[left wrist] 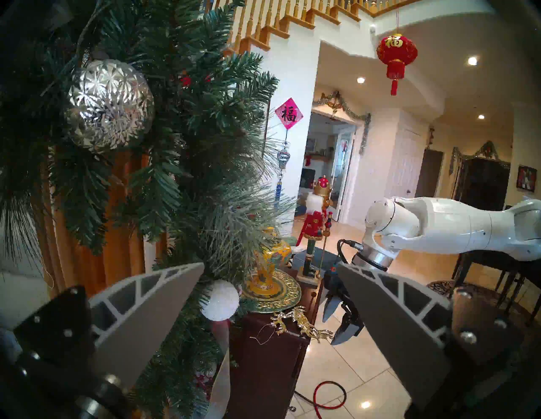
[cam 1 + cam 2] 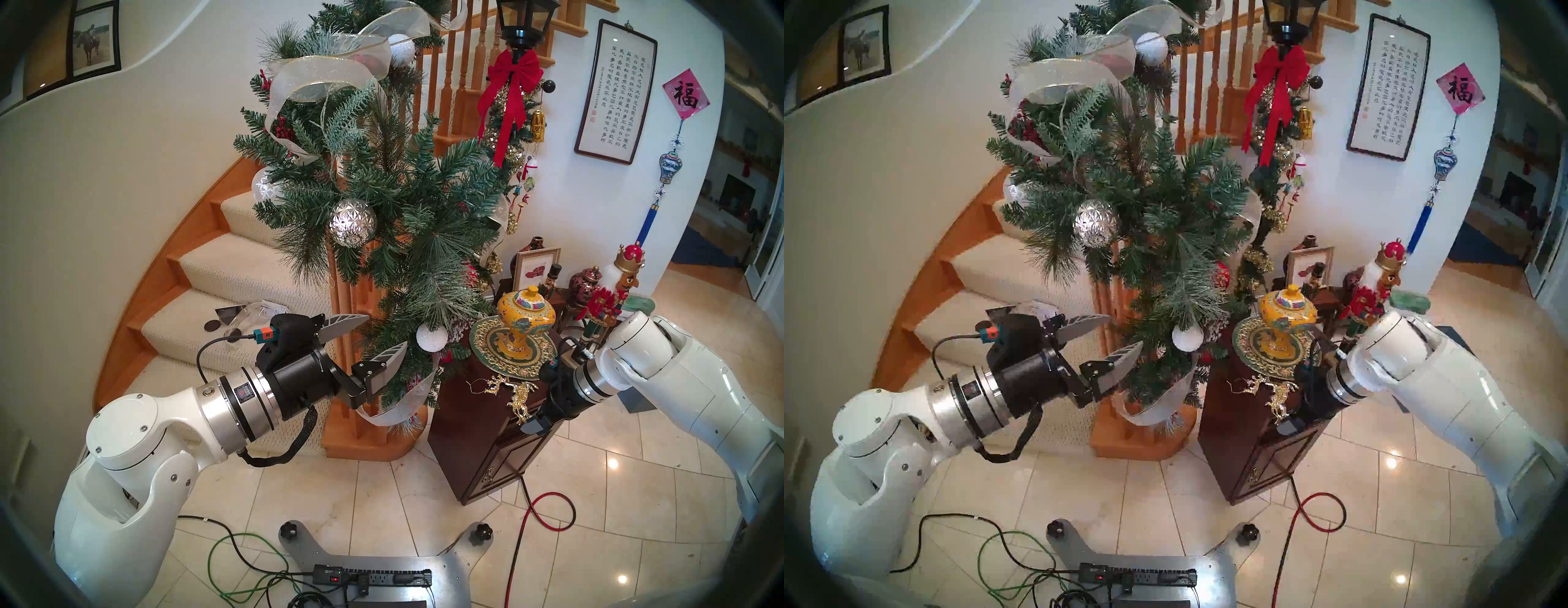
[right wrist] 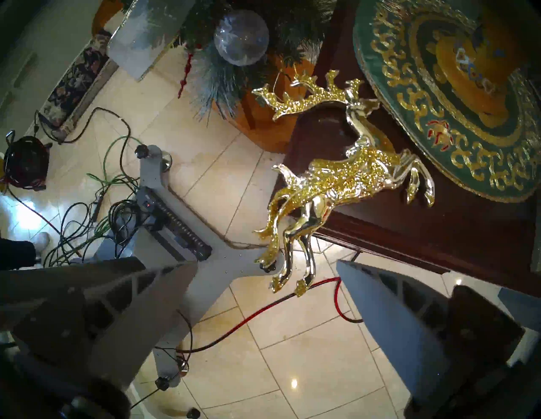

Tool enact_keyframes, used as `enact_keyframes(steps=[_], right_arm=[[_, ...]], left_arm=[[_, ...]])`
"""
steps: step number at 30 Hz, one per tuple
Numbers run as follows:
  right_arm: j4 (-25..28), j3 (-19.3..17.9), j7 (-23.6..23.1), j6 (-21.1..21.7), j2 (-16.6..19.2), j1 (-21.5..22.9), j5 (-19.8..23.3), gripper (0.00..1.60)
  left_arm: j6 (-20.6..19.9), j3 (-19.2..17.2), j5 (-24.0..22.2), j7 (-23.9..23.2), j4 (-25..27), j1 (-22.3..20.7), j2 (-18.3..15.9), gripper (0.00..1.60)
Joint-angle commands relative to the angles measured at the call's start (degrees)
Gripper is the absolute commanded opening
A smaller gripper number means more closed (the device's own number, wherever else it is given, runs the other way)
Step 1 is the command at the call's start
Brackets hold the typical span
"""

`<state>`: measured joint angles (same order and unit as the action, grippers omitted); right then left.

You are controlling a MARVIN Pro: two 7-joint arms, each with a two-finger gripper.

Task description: Hang the ornament onto the Christmas-tree-style decoration

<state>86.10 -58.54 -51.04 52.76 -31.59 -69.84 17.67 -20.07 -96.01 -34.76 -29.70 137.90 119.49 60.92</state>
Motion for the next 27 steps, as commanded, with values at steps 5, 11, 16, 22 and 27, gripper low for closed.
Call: enact_keyframes(steps=[5, 11, 16, 22, 27], right_arm=[[0.1, -1.1, 1.9, 0.6, 0.3, -0.3, -0.1, 1.6], [-0.5, -0.7, 2.3, 0.4, 0.2, -0.3, -0.4, 1.6], [-1.1, -0.4, 1.9, 0.6, 0.2, 0.1, -0.5, 1.6], [-3.8, 0.6, 0.7, -0.6, -0.5, 1.7, -1.1, 1.6], [-4.7, 0.9, 0.1, -1.0, -0.8, 2.5, -1.4, 1.6]], left_arm=[[0.0, -0.1, 0.0, 0.0, 0.3, 0.0, 0.0, 1.6], [0.0, -0.1, 0.0, 0.0, 0.3, 0.0, 0.0, 1.6], [0.0, -0.1, 0.0, 0.0, 0.3, 0.0, 0.0, 1.6], [0.0, -0.1, 0.0, 0.0, 0.3, 0.0, 0.0, 1.6], [0.0, -0.1, 0.0, 0.0, 0.3, 0.0, 0.0, 1.6]])
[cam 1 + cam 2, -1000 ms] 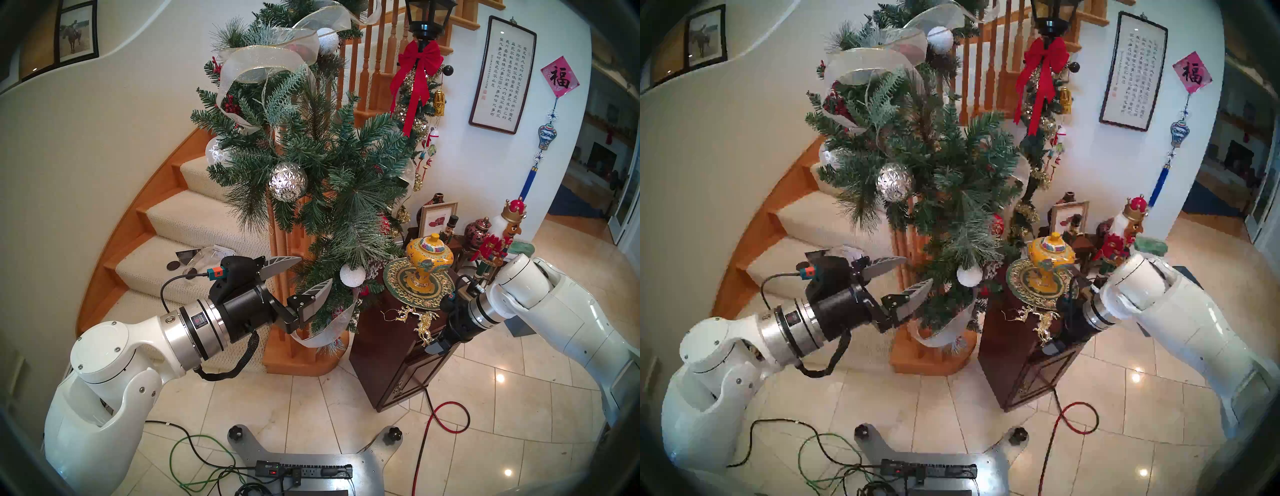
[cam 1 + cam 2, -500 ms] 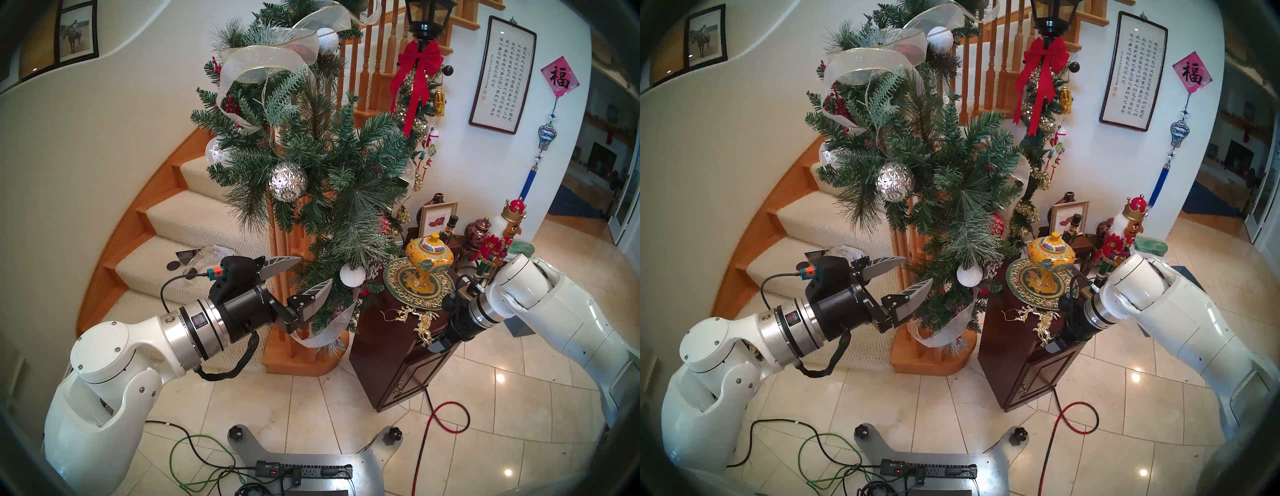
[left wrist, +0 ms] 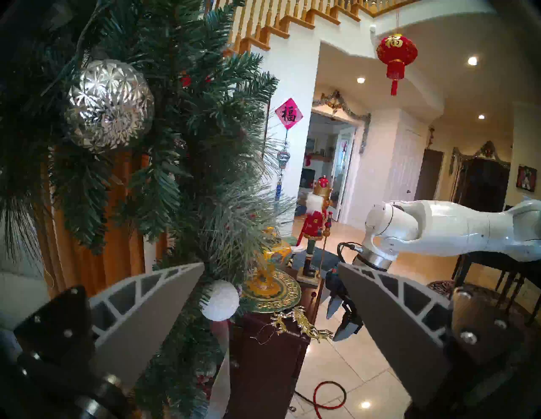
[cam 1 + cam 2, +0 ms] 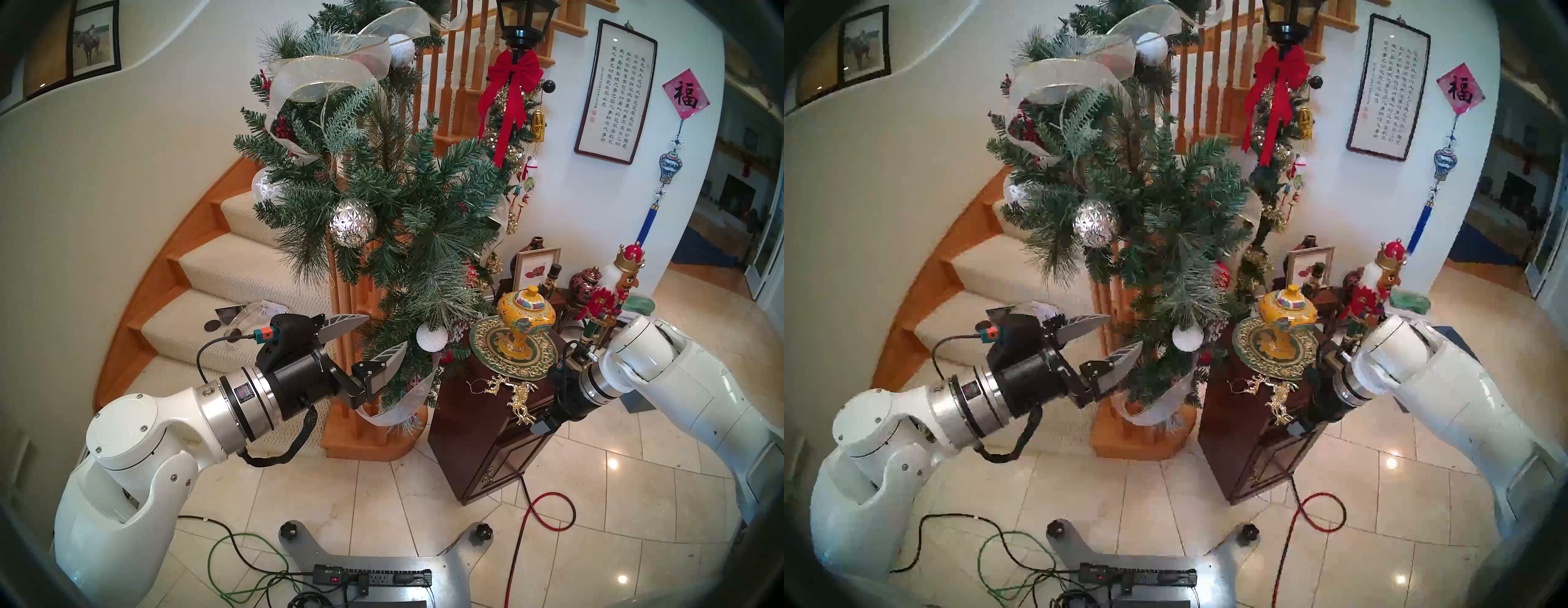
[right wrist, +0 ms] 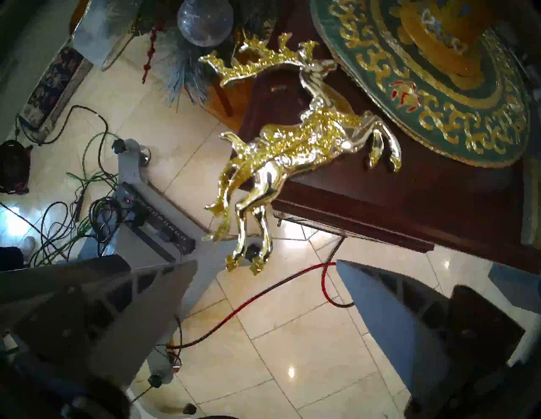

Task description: Hang the ornament onto the Christmas-tree-style decoration

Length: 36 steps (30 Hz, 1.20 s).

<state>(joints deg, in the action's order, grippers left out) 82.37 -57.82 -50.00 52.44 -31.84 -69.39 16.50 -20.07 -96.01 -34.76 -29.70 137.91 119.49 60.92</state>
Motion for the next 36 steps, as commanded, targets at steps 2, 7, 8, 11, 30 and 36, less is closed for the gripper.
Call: enact_keyframes(steps=[2, 7, 8, 11, 30, 36], right_arm=[[-1.2, 0.2, -1.3, -0.8, -0.6, 2.2, -0.3, 1.6], [-1.4, 0.3, -2.0, -0.8, -0.9, 2.6, -0.5, 1.6], [-1.4, 0.3, -2.1, -0.8, -0.9, 2.7, -0.6, 1.6], [-1.5, 0.3, -2.2, -0.7, -1.1, 2.8, -0.8, 1.6], [-1.3, 1.0, -3.5, 1.2, -1.2, 3.6, -1.9, 1.6], [-1.3, 1.3, -3.3, 1.3, -1.0, 3.8, -1.6, 1.6]], left_arm=[[0.0, -0.1, 0.0, 0.0, 0.3, 0.0, 0.0, 1.6], [0.0, -0.1, 0.0, 0.0, 0.3, 0.0, 0.0, 1.6], [0.0, -0.1, 0.0, 0.0, 0.3, 0.0, 0.0, 1.6], [0.0, -0.1, 0.0, 0.0, 0.3, 0.0, 0.0, 1.6], [0.0, -0.1, 0.0, 0.0, 0.3, 0.0, 0.0, 1.6], [0.0, -0.1, 0.0, 0.0, 0.3, 0.0, 0.0, 1.6]])
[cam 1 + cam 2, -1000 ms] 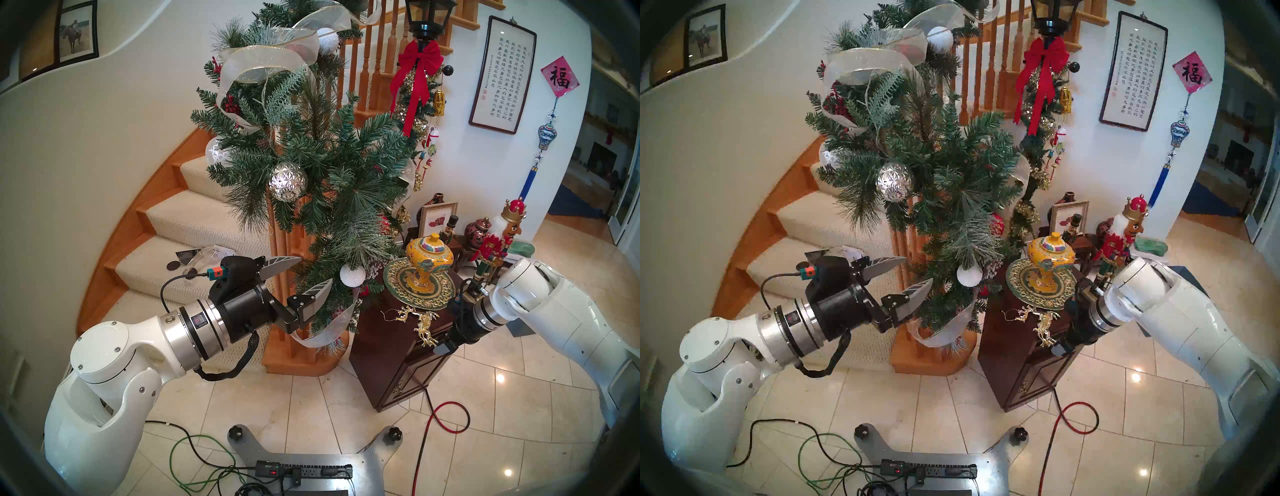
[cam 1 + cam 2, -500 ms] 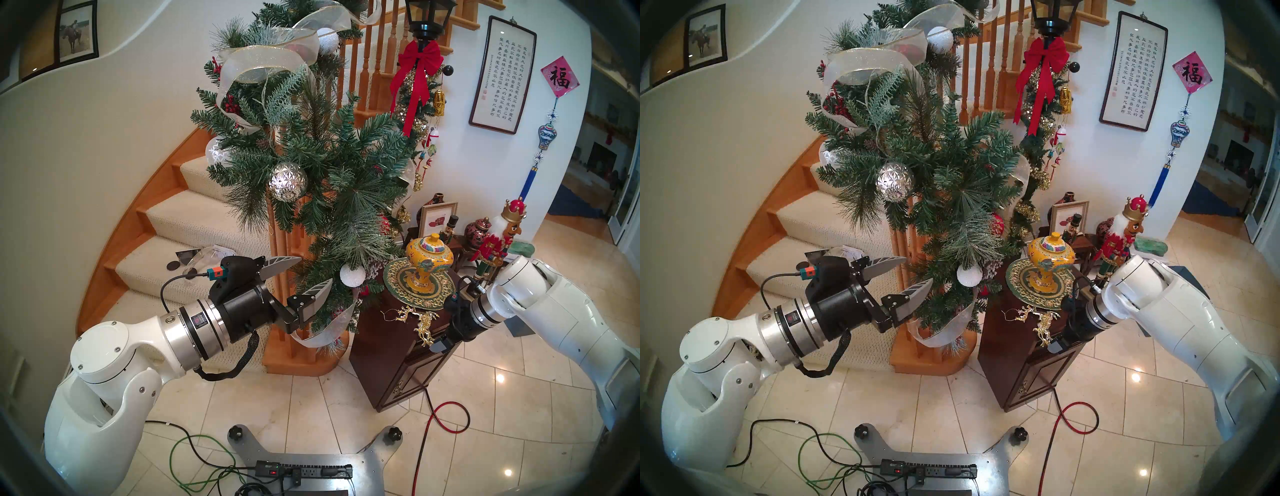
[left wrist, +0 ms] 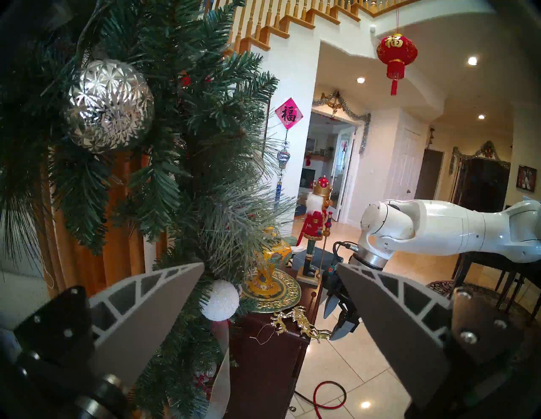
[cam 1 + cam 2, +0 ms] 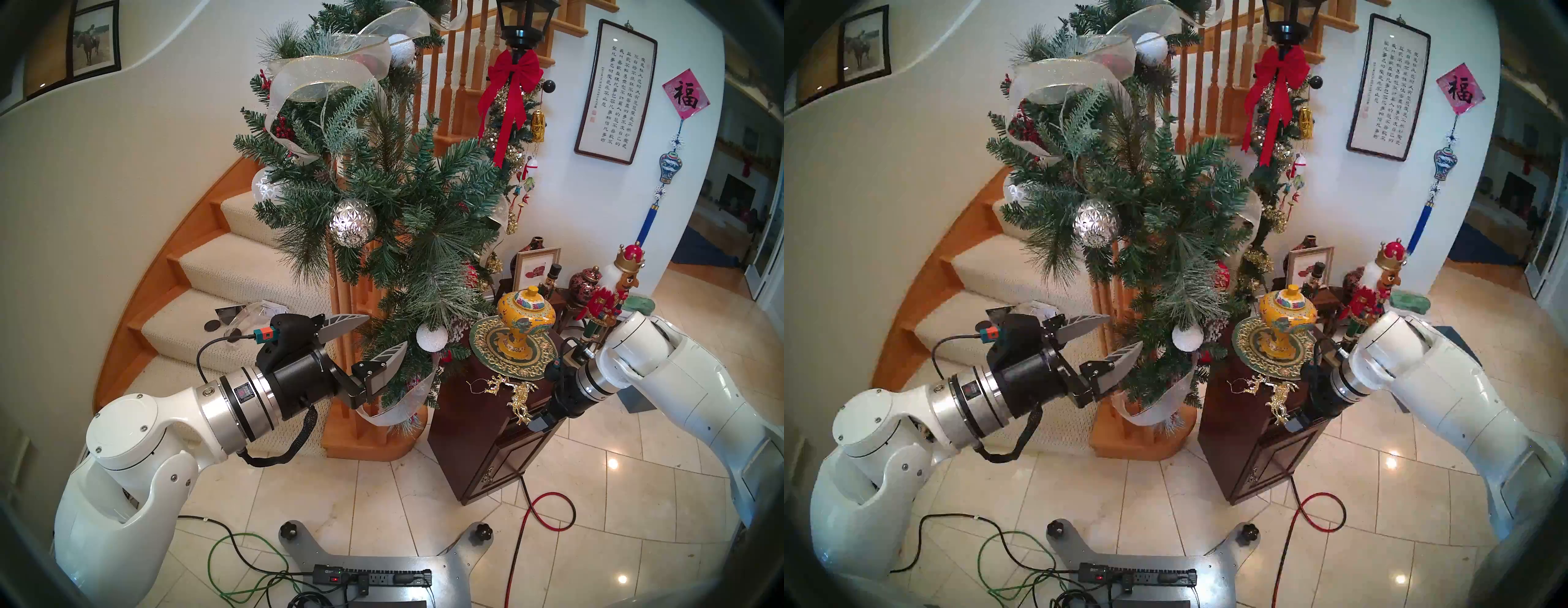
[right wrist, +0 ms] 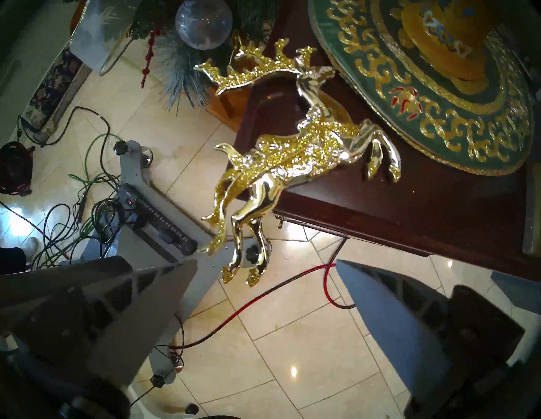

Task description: Hang the ornament onto the Christmas-tree-style decoration

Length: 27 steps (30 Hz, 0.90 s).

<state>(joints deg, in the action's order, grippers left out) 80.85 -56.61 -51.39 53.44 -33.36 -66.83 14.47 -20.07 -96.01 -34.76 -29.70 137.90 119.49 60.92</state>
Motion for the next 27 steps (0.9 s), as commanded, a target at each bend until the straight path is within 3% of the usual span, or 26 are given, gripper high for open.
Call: enact_keyframes(steps=[1, 27], right_arm=[[0.2, 0.2, -1.8, 0.3, 0.5, 1.2, 0.5, 1.6], [0.2, 1.8, -0.7, 0.1, 1.2, 2.2, 2.3, 1.6]], left_arm=[[0.0, -0.1, 0.0, 0.0, 0.3, 0.0, 0.0, 1.6], [0.0, -0.1, 0.0, 0.0, 0.3, 0.0, 0.0, 1.6]])
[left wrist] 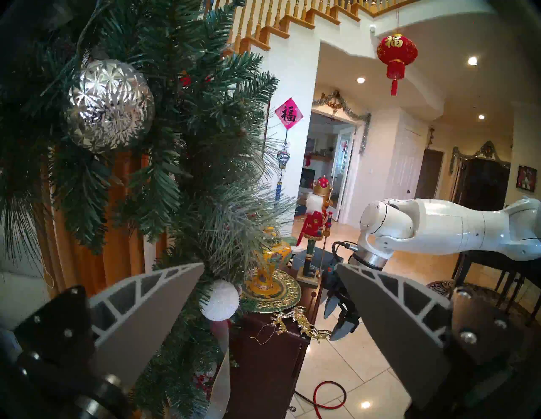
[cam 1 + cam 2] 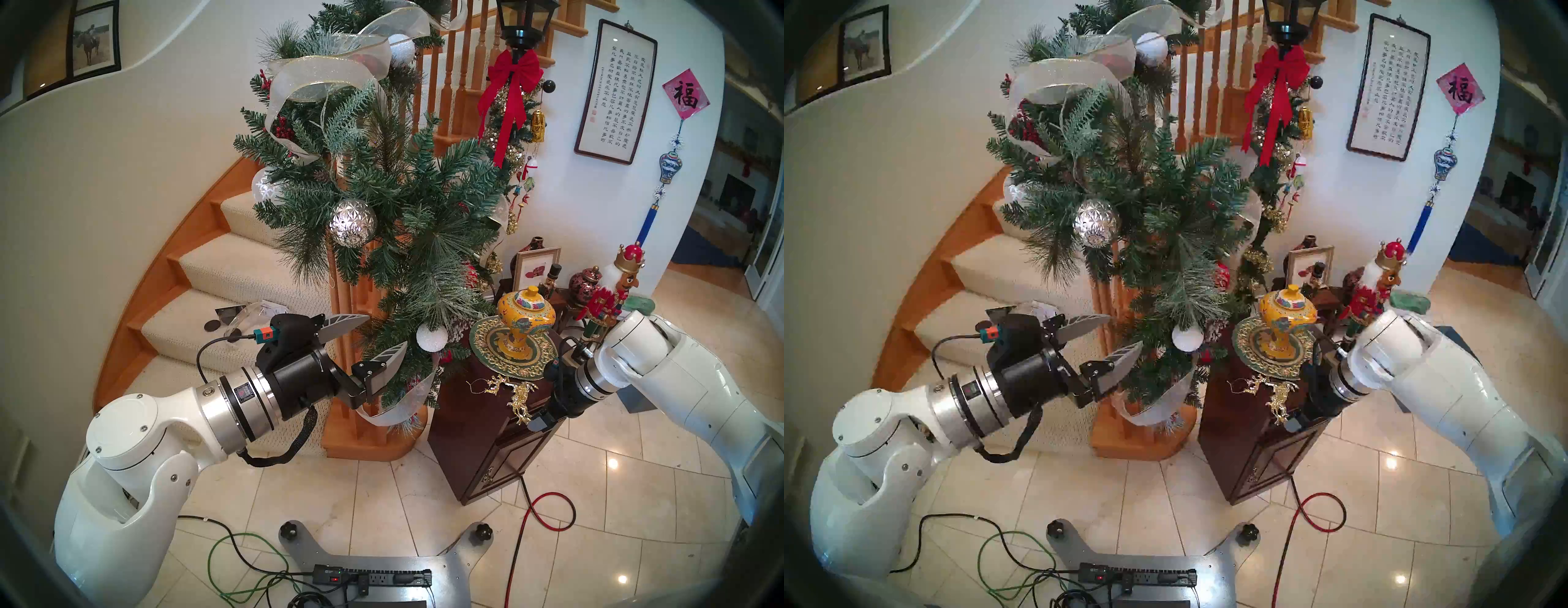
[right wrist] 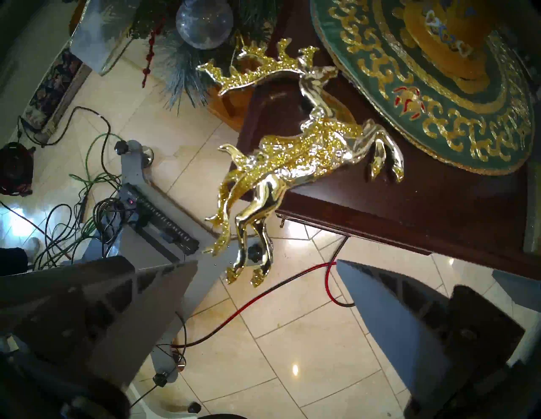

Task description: Hang the ornament onto the Christmas-tree-style decoration

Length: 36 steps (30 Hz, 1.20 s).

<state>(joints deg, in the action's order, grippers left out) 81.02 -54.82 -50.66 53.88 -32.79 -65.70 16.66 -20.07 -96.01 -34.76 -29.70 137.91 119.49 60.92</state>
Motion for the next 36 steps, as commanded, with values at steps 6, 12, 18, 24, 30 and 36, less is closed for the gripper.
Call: enact_keyframes(steps=[6, 12, 18, 24, 30, 36], right_arm=[[0.0, 0.4, -1.3, -0.4, 0.7, 1.2, 0.5, 1.6], [0.0, 0.7, -1.1, -0.4, 0.8, 1.4, 0.8, 1.6], [0.1, 0.9, -0.5, -0.7, 0.7, 1.6, 0.6, 1.6], [-0.1, 1.0, -0.5, -0.7, 0.6, 1.8, 0.6, 1.6], [-0.6, 1.1, -0.4, -0.6, 0.2, 2.3, 0.4, 1.6], [-1.3, 1.3, -1.0, -0.7, 0.0, 3.1, -0.1, 1.6]], left_arm=[[0.0, -0.1, 0.0, 0.0, 0.3, 0.0, 0.0, 1.6], [0.0, -0.1, 0.0, 0.0, 0.3, 0.0, 0.0, 1.6], [0.0, -0.1, 0.0, 0.0, 0.3, 0.0, 0.0, 1.6], [0.0, -0.1, 0.0, 0.0, 0.3, 0.0, 0.0, 1.6], [0.0, -0.1, 0.0, 0.0, 0.3, 0.0, 0.0, 1.6], [0.0, -0.1, 0.0, 0.0, 0.3, 0.0, 0.0, 1.6]])
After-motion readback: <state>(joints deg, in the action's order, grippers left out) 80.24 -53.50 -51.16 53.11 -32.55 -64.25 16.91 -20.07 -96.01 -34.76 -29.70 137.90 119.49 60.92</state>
